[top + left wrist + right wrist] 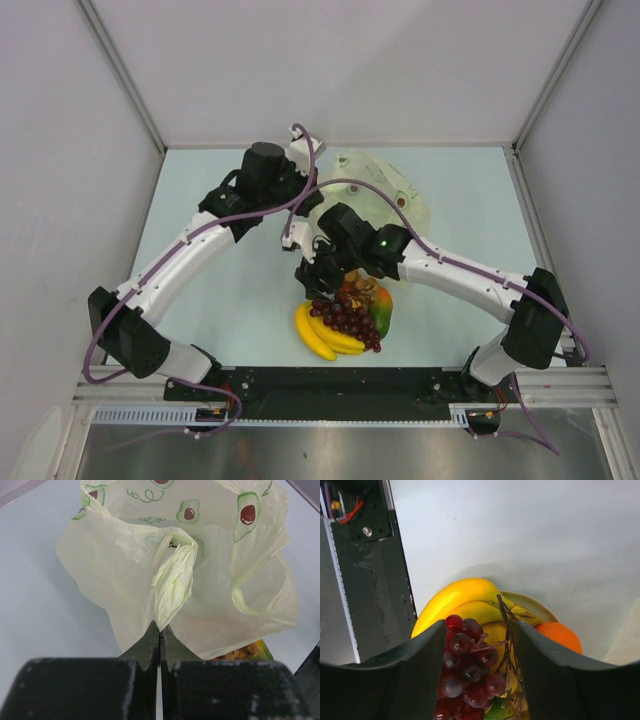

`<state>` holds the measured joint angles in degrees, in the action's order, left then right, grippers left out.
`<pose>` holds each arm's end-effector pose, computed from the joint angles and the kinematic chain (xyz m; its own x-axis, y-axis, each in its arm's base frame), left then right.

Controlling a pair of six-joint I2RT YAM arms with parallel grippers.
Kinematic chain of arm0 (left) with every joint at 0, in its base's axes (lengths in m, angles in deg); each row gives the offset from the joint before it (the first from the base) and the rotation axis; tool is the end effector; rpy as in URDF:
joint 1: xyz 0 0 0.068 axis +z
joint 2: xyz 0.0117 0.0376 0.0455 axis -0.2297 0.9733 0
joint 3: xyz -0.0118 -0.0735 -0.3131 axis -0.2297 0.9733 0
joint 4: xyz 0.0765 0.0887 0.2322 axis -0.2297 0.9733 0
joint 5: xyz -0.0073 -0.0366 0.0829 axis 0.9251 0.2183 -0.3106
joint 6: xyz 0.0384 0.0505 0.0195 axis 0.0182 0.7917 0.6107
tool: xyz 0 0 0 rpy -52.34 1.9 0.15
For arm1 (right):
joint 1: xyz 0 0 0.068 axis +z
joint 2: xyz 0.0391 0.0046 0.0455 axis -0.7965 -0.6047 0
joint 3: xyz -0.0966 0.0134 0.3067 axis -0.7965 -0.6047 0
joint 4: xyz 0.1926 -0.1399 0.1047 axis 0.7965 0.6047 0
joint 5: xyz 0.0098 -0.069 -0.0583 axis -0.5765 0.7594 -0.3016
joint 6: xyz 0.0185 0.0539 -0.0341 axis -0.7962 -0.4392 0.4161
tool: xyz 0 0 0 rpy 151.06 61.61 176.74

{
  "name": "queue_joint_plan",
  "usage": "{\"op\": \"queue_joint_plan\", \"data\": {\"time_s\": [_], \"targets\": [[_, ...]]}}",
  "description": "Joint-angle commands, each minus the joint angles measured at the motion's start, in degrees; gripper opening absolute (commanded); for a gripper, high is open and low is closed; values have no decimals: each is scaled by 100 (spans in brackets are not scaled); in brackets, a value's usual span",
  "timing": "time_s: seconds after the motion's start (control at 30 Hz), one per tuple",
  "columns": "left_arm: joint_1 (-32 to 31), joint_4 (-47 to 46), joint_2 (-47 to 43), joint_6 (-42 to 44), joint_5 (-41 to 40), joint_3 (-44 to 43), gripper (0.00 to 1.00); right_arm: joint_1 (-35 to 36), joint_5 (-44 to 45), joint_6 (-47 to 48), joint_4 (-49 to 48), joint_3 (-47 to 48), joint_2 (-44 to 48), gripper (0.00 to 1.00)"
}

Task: Take the fake fruits out of the plastic bag
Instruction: Place the fake fruit on the plate, then move the plastic bag to the center of the board.

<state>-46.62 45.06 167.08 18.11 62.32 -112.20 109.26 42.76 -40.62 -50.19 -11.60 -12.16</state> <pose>0.2718 -0.1923 0.4221 -0.4235 0.2259 -0.8773 0.6756 0.7239 -0.1398 0.1791 0.3049 0.3434 -0.1407 -0.6588 -0.7391 -0.9886 0.1338 0.0690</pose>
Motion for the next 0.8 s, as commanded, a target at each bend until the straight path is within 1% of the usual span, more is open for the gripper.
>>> {"op": "queue_joint_plan", "data": {"time_s": [0.0, 0.03, 0.07, 0.1, 0.17, 0.2, 0.23, 0.27, 0.33, 0.4, 0.43, 0.5, 0.53, 0.63, 0.67, 0.73, 0.77], "targets": [[47, -204, 88, -31, 63, -226, 0, -65, 89, -445, -85, 632, 622, 66], [65, -222, 132, 12, 36, -235, 0, -100, 54, -611, -41, 694, 693, 69], [82, -248, 176, 39, 1, -253, 1, -136, 54, -647, 81, 764, 755, 79], [152, -318, 263, 109, -95, -270, 0, -153, 62, -630, 161, 860, 825, 83], [284, -476, 343, 188, -218, -288, 0, -171, 211, -482, 371, 914, 1036, 88], [450, -503, 439, 241, -367, -366, 0, -249, 421, -446, 407, 931, 1107, 89], [556, -521, 484, 250, -403, -445, 0, -329, 544, -446, 425, 923, 1220, 98], [661, -477, 554, 389, -455, -655, 0, -442, 633, -463, 416, 914, 1265, 100], [995, -389, 738, 470, -605, -920, 0, -943, 896, -568, 355, 897, 1335, 100], [1354, -266, 835, 426, -675, -1288, 0, -1303, 1098, -761, 118, 844, 1362, 100], [1461, -214, 923, 382, -754, -1412, 0, -1627, 1152, -814, 39, 757, 1388, 100], [1759, -108, 932, 295, -869, -1650, 0, -1910, 1214, -920, -207, 668, 1459, 100], [1831, -108, 906, 294, -930, -1676, 0, -2120, 1188, -929, -303, 607, 1476, 100], [1972, -160, 687, 312, -1212, -1563, 0, -2332, 1231, -938, -435, 527, 1529, 100], [1989, -160, 512, 347, -1543, -1458, 0, -2368, 1275, -964, -497, 423, 1581, 99], [1990, -187, 327, 400, -1791, -1326, 0, -2517, 1319, -1166, -690, 291, 1669, 100], [2016, -213, 126, 417, -1983, -1169, 0, -2709, 1310, -1262, -708, 186, 1687, 100]]}}
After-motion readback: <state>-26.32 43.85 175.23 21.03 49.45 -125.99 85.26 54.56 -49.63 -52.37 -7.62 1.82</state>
